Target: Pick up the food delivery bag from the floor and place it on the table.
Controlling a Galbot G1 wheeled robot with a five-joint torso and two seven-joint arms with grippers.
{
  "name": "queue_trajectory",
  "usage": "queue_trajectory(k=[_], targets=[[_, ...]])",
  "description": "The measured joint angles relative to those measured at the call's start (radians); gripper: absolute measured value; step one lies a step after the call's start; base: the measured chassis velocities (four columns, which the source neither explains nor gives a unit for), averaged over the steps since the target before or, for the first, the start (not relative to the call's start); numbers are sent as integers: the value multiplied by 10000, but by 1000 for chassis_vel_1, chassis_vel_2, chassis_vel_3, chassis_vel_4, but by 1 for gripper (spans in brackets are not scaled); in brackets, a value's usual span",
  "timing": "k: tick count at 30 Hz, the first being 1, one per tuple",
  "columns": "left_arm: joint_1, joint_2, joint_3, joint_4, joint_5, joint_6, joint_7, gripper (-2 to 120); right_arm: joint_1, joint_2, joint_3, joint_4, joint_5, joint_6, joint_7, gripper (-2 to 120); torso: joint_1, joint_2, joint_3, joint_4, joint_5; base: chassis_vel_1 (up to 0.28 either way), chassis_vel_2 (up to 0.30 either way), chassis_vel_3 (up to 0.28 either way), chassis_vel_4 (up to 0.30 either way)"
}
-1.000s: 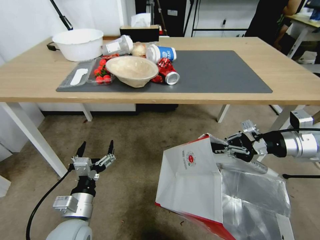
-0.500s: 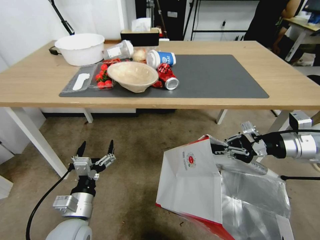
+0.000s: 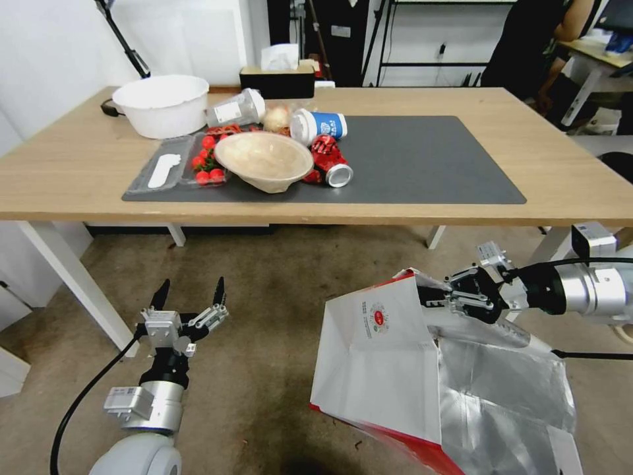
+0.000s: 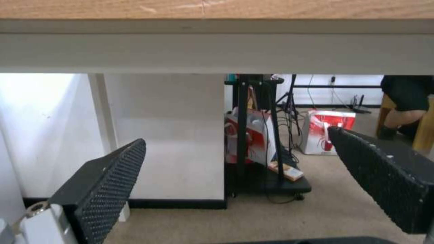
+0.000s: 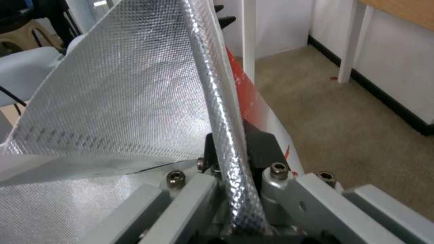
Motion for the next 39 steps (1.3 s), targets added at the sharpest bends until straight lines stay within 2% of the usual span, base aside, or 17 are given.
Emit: queue_trajectory(k=[26, 39], targets=[[-75, 51, -3, 89, -23, 13, 9, 100, -43, -16, 9, -42, -37, -6, -19, 0, 420, 1103, 679, 0, 0, 0, 0, 0, 0], [-75, 53, -2, 90, -23, 13, 11, 100, -42, -13, 9, -45, -38, -6, -19, 0, 449, 1186, 732, -1, 0, 0, 0, 0, 0]])
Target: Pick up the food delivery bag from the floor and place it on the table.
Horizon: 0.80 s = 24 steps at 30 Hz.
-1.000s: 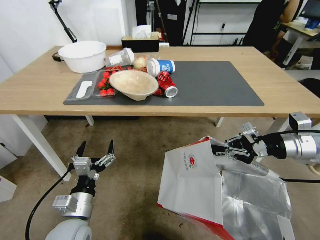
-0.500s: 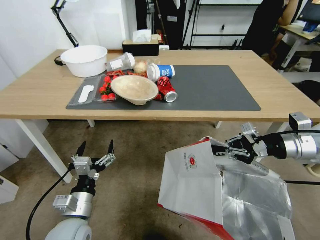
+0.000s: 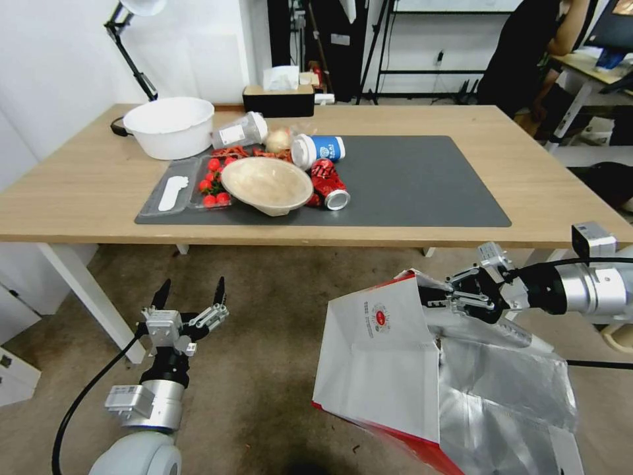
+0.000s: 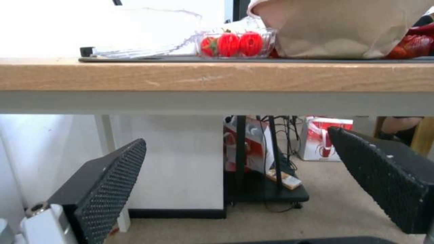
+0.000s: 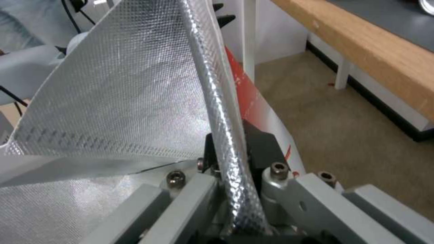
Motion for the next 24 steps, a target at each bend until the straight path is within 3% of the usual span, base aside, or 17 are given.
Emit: queue_trajectory(k=[18, 24], targets=[[4, 4, 4, 3, 0, -1, 12, 100, 0, 8, 0, -11, -6, 0, -6, 0, 140, 363, 226, -1, 0, 0, 0, 0, 0], [12, 10, 5, 3, 0, -7, 18, 100, 0, 9, 0, -14, -14, 0, -10, 0, 266, 675, 414, 0, 0, 0, 0, 0, 0]])
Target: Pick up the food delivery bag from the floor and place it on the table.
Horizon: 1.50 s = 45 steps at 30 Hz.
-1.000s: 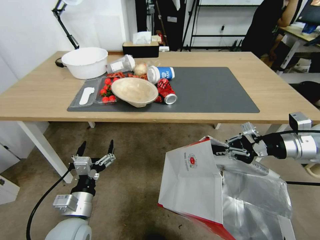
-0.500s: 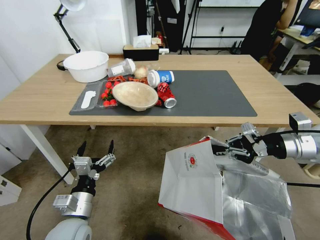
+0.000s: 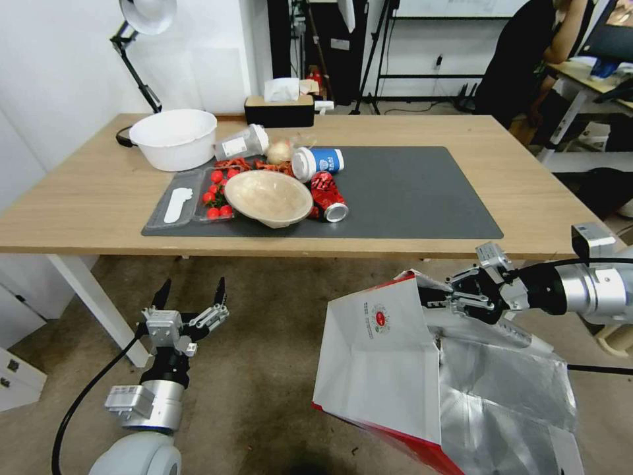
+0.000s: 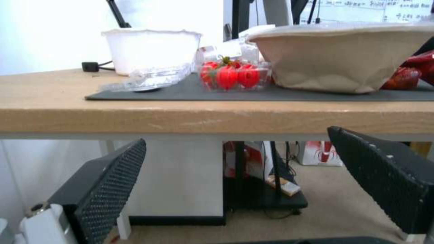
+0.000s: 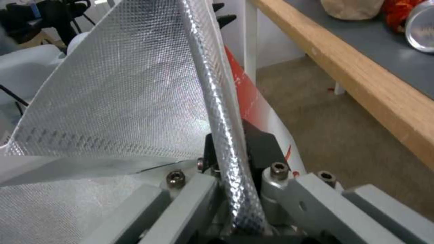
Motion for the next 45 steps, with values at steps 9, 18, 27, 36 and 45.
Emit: queue_trajectory(k=[9, 18, 27, 36, 45], targets=[[5, 9, 0, -7, 0, -6, 9, 100, -10, -1, 6, 16, 0, 0, -2, 0, 204, 501, 297, 0, 0, 0, 0, 0, 0], [12, 13, -2, -20, -3, -27, 12, 100, -29, 7, 33, 43, -7, 0, 4, 0, 430, 1062, 628, 0, 0, 0, 0, 0, 0], [15, 14, -13, -27, -15, -32, 11, 100, -44, 25, 34, 46, -21, 0, 7, 0, 669, 1610, 941, 0, 0, 0, 0, 0, 0], [7, 26, -16, -27, -21, -32, 7, 100, -46, 28, 34, 42, -26, 4, 13, 0, 940, 2255, 1311, 0, 0, 0, 0, 0, 0], [23, 30, -19, -27, -29, -36, 6, 100, -66, 30, 35, 54, -36, 7, 17, 0, 1183, 2802, 1618, 0, 0, 0, 0, 0, 0]])
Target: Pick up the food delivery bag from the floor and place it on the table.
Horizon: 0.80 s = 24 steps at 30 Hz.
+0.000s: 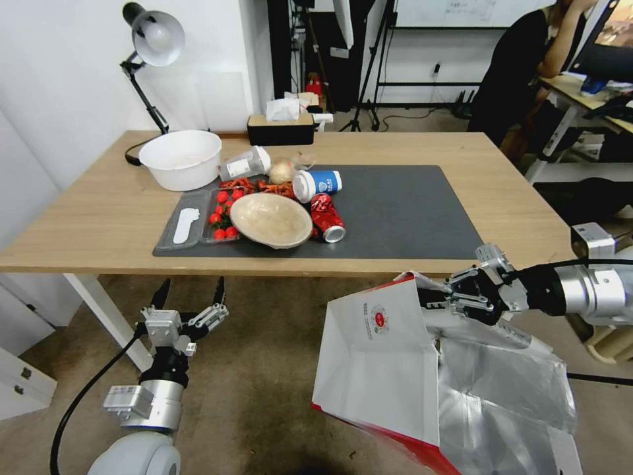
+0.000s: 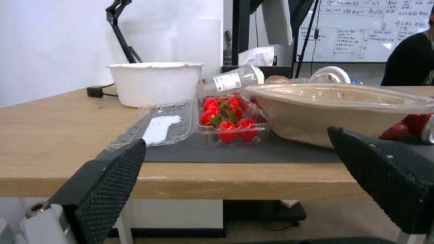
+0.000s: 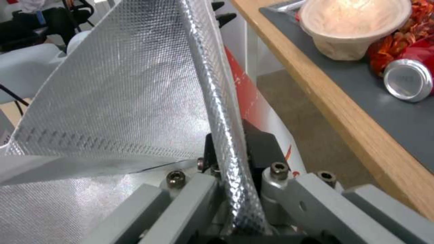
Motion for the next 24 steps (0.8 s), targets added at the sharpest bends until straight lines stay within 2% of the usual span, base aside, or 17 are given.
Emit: queue_trajectory(k=[14, 24], targets=[[26, -12, 21, -12, 28, -28, -41, 100, -33, 23, 26, 11, -25, 14, -7, 0, 305, 697, 390, 1, 0, 0, 0, 0, 0], [40, 12, 65, -68, 105, 78, -151, 100, -44, 27, 28, 5, -26, 14, -10, 0, 359, 833, 470, 0, -1, 0, 0, 0, 0]])
